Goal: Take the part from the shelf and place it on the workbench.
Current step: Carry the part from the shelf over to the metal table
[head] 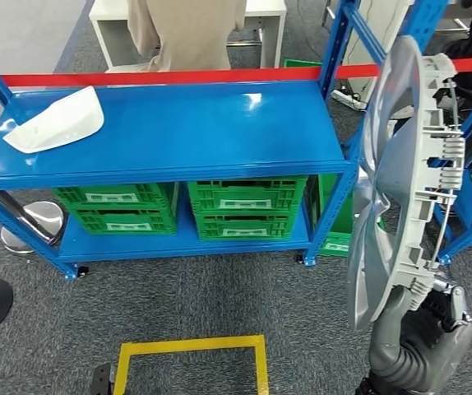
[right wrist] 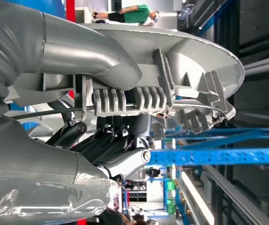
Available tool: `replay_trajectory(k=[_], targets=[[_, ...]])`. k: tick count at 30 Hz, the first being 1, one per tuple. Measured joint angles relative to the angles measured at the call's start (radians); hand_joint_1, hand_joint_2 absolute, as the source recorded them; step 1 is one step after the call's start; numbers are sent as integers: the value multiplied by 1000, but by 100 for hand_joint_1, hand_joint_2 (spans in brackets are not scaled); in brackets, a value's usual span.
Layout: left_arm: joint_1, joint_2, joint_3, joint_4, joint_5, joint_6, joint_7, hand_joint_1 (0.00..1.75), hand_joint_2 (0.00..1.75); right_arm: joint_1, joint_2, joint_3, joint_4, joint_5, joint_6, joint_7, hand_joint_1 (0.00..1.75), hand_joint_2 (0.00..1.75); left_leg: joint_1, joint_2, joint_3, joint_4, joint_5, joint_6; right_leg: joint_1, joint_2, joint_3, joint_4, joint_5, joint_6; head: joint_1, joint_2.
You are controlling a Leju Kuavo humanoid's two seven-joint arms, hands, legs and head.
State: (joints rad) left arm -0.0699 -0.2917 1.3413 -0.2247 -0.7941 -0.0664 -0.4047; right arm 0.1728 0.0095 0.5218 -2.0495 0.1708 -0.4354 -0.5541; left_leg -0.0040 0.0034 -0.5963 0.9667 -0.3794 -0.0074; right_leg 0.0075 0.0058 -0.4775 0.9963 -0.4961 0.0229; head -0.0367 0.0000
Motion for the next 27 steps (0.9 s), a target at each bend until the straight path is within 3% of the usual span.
replay_trajectory(k=[2,4,5,7,8,9,10,11,13,15,16,18,19,21,23,24,25,26,27], targets=[[0,-2,0,0,0,0,0,0,175,0,0,0,0,0,0,0,175,175,3,1,-5,-3,16,-13,4,1,-4,-18,5,-6,2,0],[1,-2,0,0,0,0,0,0,175,-1,0,0,0,0,0,-1,175,175,4,-1,-18,13,-7,-24,1,-1,-18,-24,25,-18,6,0],[1,-2,0,0,-1,0,0,0,175,-1,0,0,0,0,0,-1,175,175,5,-2,-32,46,-45,-29,-2,-2,-28,-28,38,-23,4,0],[1,-1,0,0,-1,0,0,0,175,-1,0,0,0,0,0,-1,175,175,8,-3,-70,168,-145,-39,-4,-3,-54,-27,60,-29,0,0],[1,0,0,0,-1,1,0,0,175,0,0,0,0,0,0,-1,175,175,9,-2,-86,234,-178,-43,-4,-3,-68,-26,71,-28,-2,0],[1,0,0,0,-1,1,0,0,175,0,0,0,0,0,0,-1,175,175,10,-2,-92,277,-186,-47,-4,-3,-82,-24,81,-27,-2,0],[1,0,0,0,-1,1,0,0,175,0,0,0,0,-1,0,-1,175,175,12,-2,-81,289,-172,-49,-4,-3,-96,-21,90,-25,-3,0],[0,1,0,0,-1,1,0,0,175,0,0,0,0,-1,0,-1,175,175,15,-2,-53,265,-144,-52,-5,-3,-110,-17,98,-22,-3,0],[-3,0,0,0,-1,1,0,0,175,0,0,0,0,-1,0,-1,175,175,22,-3,44,139,-103,-60,-6,-2,-135,-5,112,-13,-4,0],[-6,-2,0,0,-1,0,0,0,175,0,0,0,-1,-1,-1,-1,175,175,23,-7,113,27,-110,-52,-4,-1,-154,7,125,-2,-6,0],[-7,-2,0,0,-1,0,0,0,175,0,0,0,-1,0,-1,-1,175,175,19,-9,122,3,-116,-43,-4,-1,-161,9,133,3,-7,0],[-5,-2,0,0,-1,0,0,0,175,1,-1,0,-1,0,-1,-1,175,175,14,-6,109,-2,-106,-19,-10,-1,-169,9,142,13,-7,0],[-3,-1,0,0,-1,0,0,0,175,2,-1,0,-1,-1,-1,-1,175,175,13,-5,102,-2,-98,-8,-13,-1,-177,18,127,18,-6,0],[-1,0,0,0,-1,0,0,0,175,3,-2,0,0,-1,-1,-1,175,175,12,-1,83,-3,-79,6,-16,-2,-205,97,46,25,-3,0],[-1,1,0,0,-1,0,0,0,175,3,-2,0,0,-1,-1,-1,175,175,9,-1,59,-2,-59,11,-16,-2,-240,237,-44,27,1,0],[-1,1,0,0,-1,0,0,0,175,3,-2,0,0,-1,-1,-1,175,175,7,-1,46,-1,-50,12,-16,-2,-246,288,-62,26,2,0],[0,2,0,0,-1,0,0,0,175,3,-2,0,0,-1,-1,-1,175,175,5,0,33,-1,-40,12,-15,-2,-235,308,-59,24,3,0],[0,2,0,0,-1,0,0,0,175,3,-3,0,0,-1,-1,-1,175,175,4,0,23,0,-32,11,-14,-2,-205,287,-38,20,3,0],[-1,2,0,0,-1,0,0,0,175,2,-3,0,0,-2,-1,-1,175,175,4,0,14,0,-24,9,-11,-2,-157,232,-11,15,3,0]])
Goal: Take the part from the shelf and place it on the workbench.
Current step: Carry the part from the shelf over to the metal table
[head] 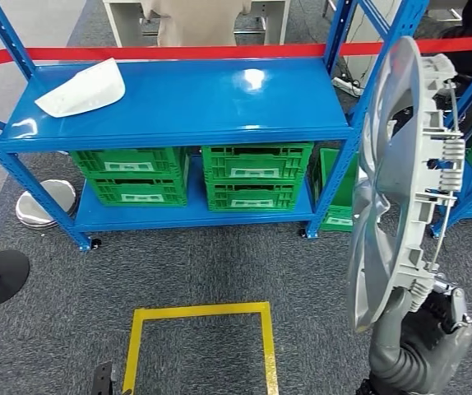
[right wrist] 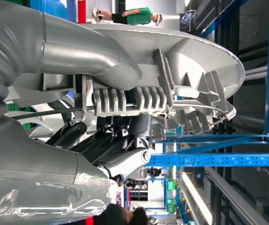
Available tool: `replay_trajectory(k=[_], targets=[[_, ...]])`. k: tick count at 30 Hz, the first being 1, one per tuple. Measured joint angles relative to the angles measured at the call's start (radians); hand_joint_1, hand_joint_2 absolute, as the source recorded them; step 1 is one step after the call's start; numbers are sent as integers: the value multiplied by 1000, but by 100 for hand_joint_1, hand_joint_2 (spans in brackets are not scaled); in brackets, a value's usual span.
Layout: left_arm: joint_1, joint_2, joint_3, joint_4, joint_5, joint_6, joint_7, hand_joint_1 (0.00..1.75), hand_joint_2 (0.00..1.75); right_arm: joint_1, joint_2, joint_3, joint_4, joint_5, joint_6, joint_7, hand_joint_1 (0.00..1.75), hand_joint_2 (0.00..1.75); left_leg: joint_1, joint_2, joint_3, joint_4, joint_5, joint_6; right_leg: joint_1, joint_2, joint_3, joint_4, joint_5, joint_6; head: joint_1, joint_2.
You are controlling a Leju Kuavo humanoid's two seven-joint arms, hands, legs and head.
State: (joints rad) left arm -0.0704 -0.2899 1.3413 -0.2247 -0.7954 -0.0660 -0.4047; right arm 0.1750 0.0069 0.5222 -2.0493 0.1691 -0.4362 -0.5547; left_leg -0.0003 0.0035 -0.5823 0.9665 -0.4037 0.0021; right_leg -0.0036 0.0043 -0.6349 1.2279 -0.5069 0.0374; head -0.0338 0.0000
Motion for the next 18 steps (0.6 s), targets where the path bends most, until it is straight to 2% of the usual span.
replay_trajectory(k=[2,3,4,6,7,8,9,11,12,13,14,15,16,17,18], targets=[[0,-1,0,0,0,0,0,0,175,-2,0,0,0,0,0,0,175,175,-1,0,-13,0,15,-7,7,0,107,-155,17,-13,-1,0],[0,-2,0,0,0,0,0,0,175,-3,0,0,0,0,0,0,175,175,0,0,-17,0,23,-12,11,0,143,-211,14,-17,-1,0],[0,-3,0,0,0,0,0,0,175,-4,0,0,0,0,0,0,175,175,2,1,-21,-1,31,-18,15,0,159,-244,8,-20,-1,0],[0,-3,0,0,0,0,0,0,175,-4,0,0,0,0,0,-1,175,175,5,1,-27,-4,45,-30,17,1,153,-255,20,-25,0,0],[0,-3,0,0,0,0,0,0,175,-5,0,0,0,0,0,-1,175,175,6,1,-33,1,34,-36,15,0,146,-258,30,-31,0,0],[0,-3,0,0,0,0,0,0,175,-6,0,0,0,-1,0,-1,175,175,7,0,-43,22,7,-41,13,-1,138,-262,41,-37,-1,0],[0,-3,0,0,0,0,0,0,175,-7,0,0,0,-2,0,-1,175,175,7,-1,-59,65,-37,-46,10,-2,128,-264,53,-41,-2,0],[0,-1,0,0,0,-1,0,0,175,-8,0,0,0,-7,2,-1,175,175,9,-2,-96,196,-130,-54,11,-3,102,-263,74,-45,-7,0],[0,-1,0,0,0,-2,0,0,175,-8,0,0,0,-10,3,-1,175,175,10,-2,-108,254,-152,-58,11,-3,88,-261,84,-44,-8,0],[0,0,0,0,0,-2,0,0,175,-9,0,0,0,-12,3,0,175,175,11,-2,-107,285,-149,-61,11,-3,74,-258,93,-43,-8,0],[0,1,0,0,0,-3,0,0,175,-9,0,0,0,-13,4,0,175,175,12,-2,-89,281,-127,-63,10,-3,60,-254,102,-42,-9,0],[-1,1,0,0,0,-3,0,0,175,-10,0,0,0,-13,4,0,175,175,14,-2,-53,244,-98,-66,9,-2,46,-248,109,-39,-9,0],[-2,2,0,0,0,-4,0,0,175,-10,0,0,0,-14,4,0,175,175,18,-2,-5,183,-77,-69,9,-2,33,-241,115,-35,-9,0],[-4,1,0,0,0,-5,0,0,175,-11,0,0,0,-14,4,0,175,175,20,-4,44,112,-72,-70,10,-1,21,-233,121,-30,-11,0],[-7,1,0,0,0,-5,0,0,175,-11,0,0,0,-14,4,0,175,175,20,-6,78,56,-77,-65,12,-1,12,-226,127,-24,-11,0]])
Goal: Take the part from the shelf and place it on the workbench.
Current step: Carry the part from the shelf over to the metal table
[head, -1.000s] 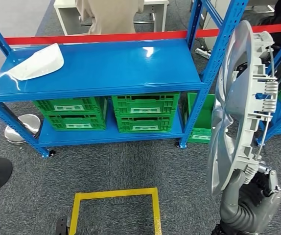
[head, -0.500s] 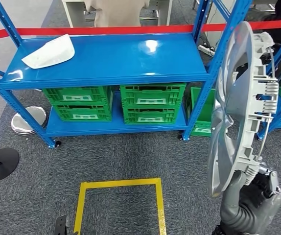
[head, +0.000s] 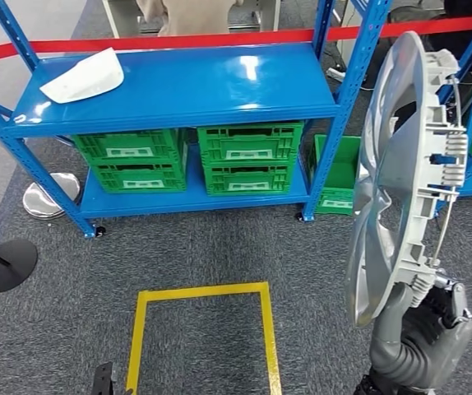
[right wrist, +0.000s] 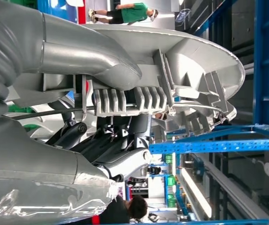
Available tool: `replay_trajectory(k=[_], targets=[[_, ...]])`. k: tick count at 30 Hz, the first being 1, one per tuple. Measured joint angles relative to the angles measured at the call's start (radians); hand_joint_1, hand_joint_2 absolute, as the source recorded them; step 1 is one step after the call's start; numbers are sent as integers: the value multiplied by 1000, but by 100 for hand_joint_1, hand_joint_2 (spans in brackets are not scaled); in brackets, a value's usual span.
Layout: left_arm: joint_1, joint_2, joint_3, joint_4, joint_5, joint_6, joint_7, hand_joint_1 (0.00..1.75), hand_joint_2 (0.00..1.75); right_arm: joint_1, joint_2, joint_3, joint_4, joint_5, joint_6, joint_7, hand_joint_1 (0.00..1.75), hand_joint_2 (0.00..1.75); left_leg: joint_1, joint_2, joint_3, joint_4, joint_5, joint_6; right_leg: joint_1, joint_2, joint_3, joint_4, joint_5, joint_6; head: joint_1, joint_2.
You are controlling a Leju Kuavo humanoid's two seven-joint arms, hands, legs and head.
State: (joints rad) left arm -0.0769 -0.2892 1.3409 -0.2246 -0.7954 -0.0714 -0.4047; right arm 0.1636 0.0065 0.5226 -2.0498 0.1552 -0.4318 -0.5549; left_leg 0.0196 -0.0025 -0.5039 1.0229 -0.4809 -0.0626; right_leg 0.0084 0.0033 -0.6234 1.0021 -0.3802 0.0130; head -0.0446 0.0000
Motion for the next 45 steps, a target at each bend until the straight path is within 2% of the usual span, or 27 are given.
replay_trajectory(k=[2,4,6,8,9,10,11,13,15,17,19,20,23,24,25,27,29,31,32,34,35,37,39,40,41,43,45], targets=[[-2,-1,0,0,0,-1,0,0,175,-1,0,0,0,0,0,0,175,175,-6,-3,21,-51,-11,20,0,0,-13,6,15,10,1,0],[0,0,0,0,0,-1,0,0,175,-1,0,0,0,0,1,0,175,175,-10,1,6,-51,4,43,-7,0,-24,8,16,22,3,0],[2,1,0,0,0,0,0,0,175,0,0,0,0,0,1,0,175,175,-11,5,-13,-52,23,60,-11,0,-47,61,-48,31,5,0],[2,3,0,0,0,0,0,0,175,-1,0,0,0,-1,1,0,175,175,-12,5,-39,-51,45,67,-12,0,-83,190,-148,36,10,0],[2,3,0,0,0,0,0,0,175,-1,-1,0,1,-1,1,0,175,175,-13,6,-54,-51,56,67,-12,0,-94,253,-177,37,11,0],[2,3,0,0,0,0,0,0,175,-1,-1,0,1,-1,1,0,175,175,-14,6,-69,-51,68,67,-12,0,-93,294,-185,37,12,0],[2,3,0,0,0,0,0,0,175,-1,-1,0,1,-1,1,0,175,175,-14,6,-83,-50,78,65,-12,0,-74,298,-170,36,12,0],[2,3,0,0,0,0,0,0,175,-2,-1,0,1,-1,1,0,175,175,-14,6,-106,-49,98,60,-12,0,16,202,-119,32,12,0],[2,3,0,0,-1,0,0,0,175,-5,-1,0,1,-1,0,-1,175,175,-16,6,-119,-49,117,51,-9,0,123,53,-119,29,11,0],[2,4,0,0,-2,0,0,0,175,-7,-1,0,0,-1,0,-2,175,175,-15,6,-124,-51,135,39,-4,3,159,-15,-137,24,13,0],[3,4,0,0,-4,-1,0,0,175,-8,-2,0,0,-1,0,-3,175,175,-12,5,-130,-51,144,27,-3,3,141,-15,-123,11,16,0],[4,4,0,0,-5,-1,0,0,175,-8,-2,0,0,-1,0,-3,175,175,-12,5,-138,-39,124,21,-4,2,132,-15,-113,2,14,0],[5,5,0,0,-9,0,0,0,175,-8,-2,0,0,-1,0,-4,175,175,-10,4,-184,107,-19,11,-7,1,93,-15,-74,-15,6,0],[5,6,0,0,-10,0,0,0,175,-8,-2,0,0,-1,0,-4,175,175,-10,4,-199,174,-55,9,-6,2,77,-15,-61,-15,5,0],[4,6,0,0,-10,0,0,0,175,-8,-2,0,0,-1,0,-4,175,175,-10,4,-205,225,-66,8,-5,1,60,-14,-49,-15,5,0],[4,7,0,0,-9,0,0,0,175,-8,-2,0,0,-1,0,-4,175,175,-10,4,-171,233,-26,10,-3,1,29,-12,-25,-13,5,0],[2,7,0,0,-9,0,0,0,175,-8,-2,0,0,-1,0,-4,175,175,-11,3,-73,119,14,17,0,2,3,-10,-3,-9,4,0],[-2,8,-1,0,-9,0,0,0,175,-8,-2,0,0,-1,0,-4,175,175,-14,2,21,-22,-3,26,2,3,-13,-8,17,0,5,0],[-4,8,-1,0,-9,0,0,0,175,-8,-2,0,0,0,0,-5,175,175,-18,1,43,-62,-13,33,2,2,-18,-9,27,5,4,0],[-2,9,-1,0,-9,1,0,0,175,-7,-2,0,0,1,-1,-7,175,175,-23,3,37,-80,-5,48,-4,2,-25,-12,43,16,4,0],[-1,10,-1,0,-9,1,-2,0,175,-6,-2,0,0,2,-2,-8,175,175,-23,4,30,-82,4,57,-6,2,-32,-4,32,22,5,0],[2,11,-1,0,-5,-3,-11,0,175,-6,-2,0,0,3,-5,-8,175,175,-21,7,11,-84,23,68,-10,2,-60,67,-44,32,8,0],[2,12,-1,0,0,-10,-22,0,175,-7,-2,0,1,4,-7,-7,175,175,-21,7,-14,-84,44,72,-11,2,-98,205,-134,41,11,0],[2,12,-1,0,1,-12,-24,0,175,-7,-2,0,1,4,-7,-7,175,175,-21,8,-27,-83,55,71,-12,2,-109,263,-150,44,11,0],[2,12,-1,0,2,-13,-25,0,175,-7,-2,0,1,4,-8,-7,175,175,-21,8,-40,-82,65,69,-12,2,-106,293,-143,45,11,0],[2,12,-1,0,3,-13,-26,0,175,-7,-2,0,2,4,-8,-7,175,175,-20,9,-63,-81,83,63,-14,1,-38,234,-92,46,11,0],[3,12,-1,0,3,-13,-26,0,175,-8,-2,0,2,5,-8,-7,175,175,-20,7,-77,-78,97,54,-15,1,77,76,-85,44,10,0]])
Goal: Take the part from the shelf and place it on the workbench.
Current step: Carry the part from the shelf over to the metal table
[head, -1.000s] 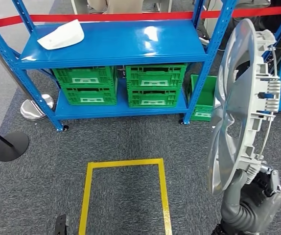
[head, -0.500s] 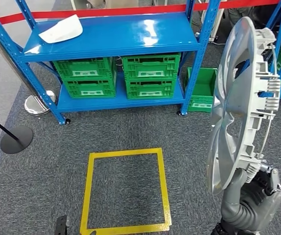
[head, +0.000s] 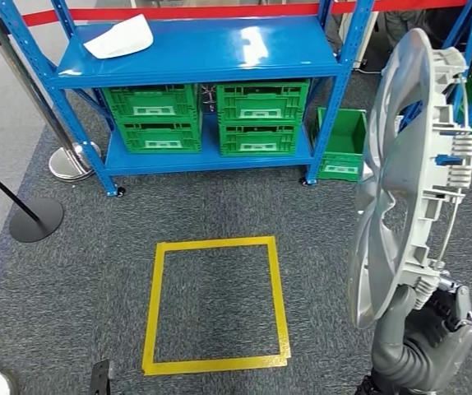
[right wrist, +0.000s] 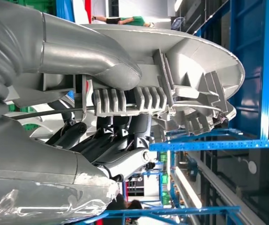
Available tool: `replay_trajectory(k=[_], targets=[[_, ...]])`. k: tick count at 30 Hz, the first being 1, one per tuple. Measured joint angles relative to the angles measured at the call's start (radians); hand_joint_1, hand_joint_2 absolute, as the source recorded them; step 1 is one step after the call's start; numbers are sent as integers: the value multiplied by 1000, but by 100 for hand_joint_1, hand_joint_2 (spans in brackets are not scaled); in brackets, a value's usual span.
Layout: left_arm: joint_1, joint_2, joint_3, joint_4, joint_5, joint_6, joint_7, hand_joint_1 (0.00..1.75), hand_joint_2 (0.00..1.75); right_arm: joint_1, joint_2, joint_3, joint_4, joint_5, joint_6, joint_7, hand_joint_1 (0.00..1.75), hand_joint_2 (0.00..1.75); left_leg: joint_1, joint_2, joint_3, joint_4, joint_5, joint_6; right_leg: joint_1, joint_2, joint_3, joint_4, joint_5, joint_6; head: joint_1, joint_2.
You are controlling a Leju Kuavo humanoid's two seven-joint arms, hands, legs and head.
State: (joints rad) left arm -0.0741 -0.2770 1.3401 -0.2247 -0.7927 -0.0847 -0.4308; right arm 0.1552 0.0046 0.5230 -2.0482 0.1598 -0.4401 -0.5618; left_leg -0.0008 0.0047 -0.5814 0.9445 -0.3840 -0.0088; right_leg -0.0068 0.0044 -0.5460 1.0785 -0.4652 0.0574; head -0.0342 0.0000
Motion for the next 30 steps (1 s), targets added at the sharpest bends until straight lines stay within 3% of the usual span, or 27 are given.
replay_trajectory(k=[1,2,3,6,7,8,11,13,18,30], targets=[[0,0,0,0,0,0,0,0,175,-1,0,0,0,0,0,0,175,175,-1,-1,-3,2,6,-6,1,0,40,-63,-11,-4,-1,0],[0,1,0,0,0,0,-1,0,175,-2,0,0,0,0,0,0,175,175,-2,-1,-6,4,7,-8,1,1,61,-100,-25,-8,-2,0],[0,1,0,0,0,0,-2,0,175,-2,0,0,0,0,0,0,175,175,-3,-1,-8,6,6,-4,3,3,66,-112,-29,-13,-3,0],[0,3,0,0,0,0,-2,0,175,-1,0,0,0,0,0,0,175,175,-3,-1,-13,5,13,31,7,4,55,-111,-22,-24,-6,0],[1,3,0,0,0,0,-2,0,175,-1,0,0,0,0,0,0,175,175,-2,-1,-14,2,21,35,9,4,53,-111,-19,-28,-6,0],[1,3,0,0,0,0,-2,0,175,-1,0,0,0,0,0,0,175,175,-1,-1,-16,0,29,30,11,4,49,-109,-16,-32,-6,0],[1,4,0,0,0,0,-3,0,175,-1,0,0,0,0,0,0,175,175,4,-1,-22,-8,47,-7,15,3,38,-103,-10,-38,-6,0],[2,4,0,0,0,0,-3,0,175,-1,0,0,0,0,0,0,175,175,5,-1,-28,-10,52,-20,15,3,31,-99,-8,-39,-6,0],[2,4,0,0,0,0,-3,0,175,-2,0,0,0,0,0,0,175,175,6,-1,-37,-10,55,-26,16,3,20,-97,-4,-40,-6,0],[0,8,0,0,0,-1,-4,0,175,-31,0,0,10,-18,-8,1,175,175,5,-2,-51,-9,63,-25,14,3,5,-97,5,-35,-6,0]])
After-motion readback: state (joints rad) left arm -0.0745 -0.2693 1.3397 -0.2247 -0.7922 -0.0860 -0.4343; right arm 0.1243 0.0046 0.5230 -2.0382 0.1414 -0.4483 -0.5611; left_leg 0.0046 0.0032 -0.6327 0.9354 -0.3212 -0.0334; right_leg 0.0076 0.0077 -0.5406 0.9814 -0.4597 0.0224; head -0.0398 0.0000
